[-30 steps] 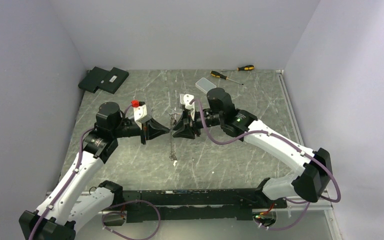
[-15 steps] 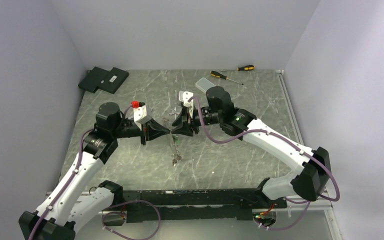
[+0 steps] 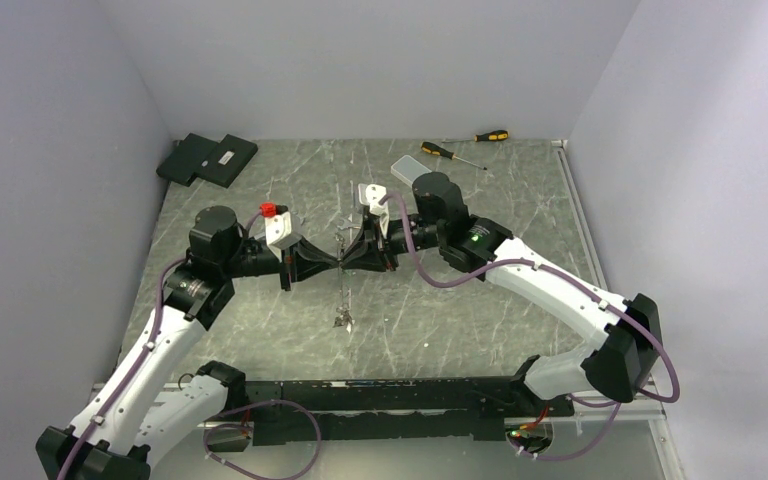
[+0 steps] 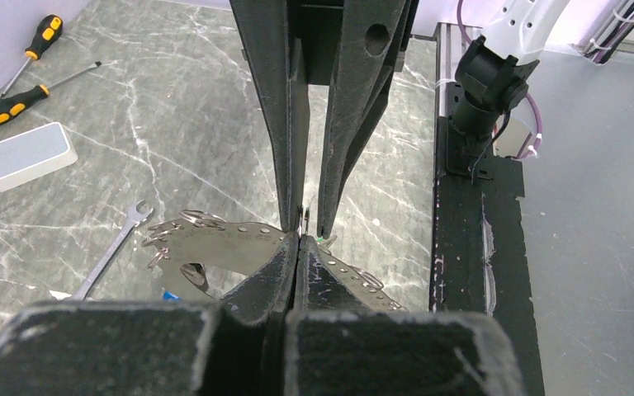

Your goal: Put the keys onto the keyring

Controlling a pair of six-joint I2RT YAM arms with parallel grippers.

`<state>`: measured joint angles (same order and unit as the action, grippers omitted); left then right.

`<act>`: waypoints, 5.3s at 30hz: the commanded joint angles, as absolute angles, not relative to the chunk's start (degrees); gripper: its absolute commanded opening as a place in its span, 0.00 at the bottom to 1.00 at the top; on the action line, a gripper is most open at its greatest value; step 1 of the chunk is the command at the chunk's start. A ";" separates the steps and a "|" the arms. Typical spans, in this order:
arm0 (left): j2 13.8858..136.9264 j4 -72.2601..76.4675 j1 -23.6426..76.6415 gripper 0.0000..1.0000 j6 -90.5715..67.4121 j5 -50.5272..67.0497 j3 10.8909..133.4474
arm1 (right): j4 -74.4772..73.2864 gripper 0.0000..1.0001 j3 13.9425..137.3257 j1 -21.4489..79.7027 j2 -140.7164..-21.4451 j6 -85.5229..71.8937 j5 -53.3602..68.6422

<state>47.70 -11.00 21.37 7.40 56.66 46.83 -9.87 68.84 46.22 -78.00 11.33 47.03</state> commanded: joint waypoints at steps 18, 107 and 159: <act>45.31 -6.99 21.48 0.00 5.77 57.07 46.46 | -6.25 0.29 68.83 45.81 -79.21 10.86 49.66; 53.92 -16.18 24.49 0.33 15.12 61.77 50.33 | -25.70 0.00 74.29 50.52 -79.58 17.20 30.76; 51.65 -22.24 27.92 0.19 21.10 53.98 52.07 | -24.61 0.00 72.24 51.43 -75.41 17.55 33.18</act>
<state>54.92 -19.88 27.90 17.47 55.22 49.32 -27.75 71.24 51.16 -77.67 17.08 31.55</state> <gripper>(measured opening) 0.089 0.015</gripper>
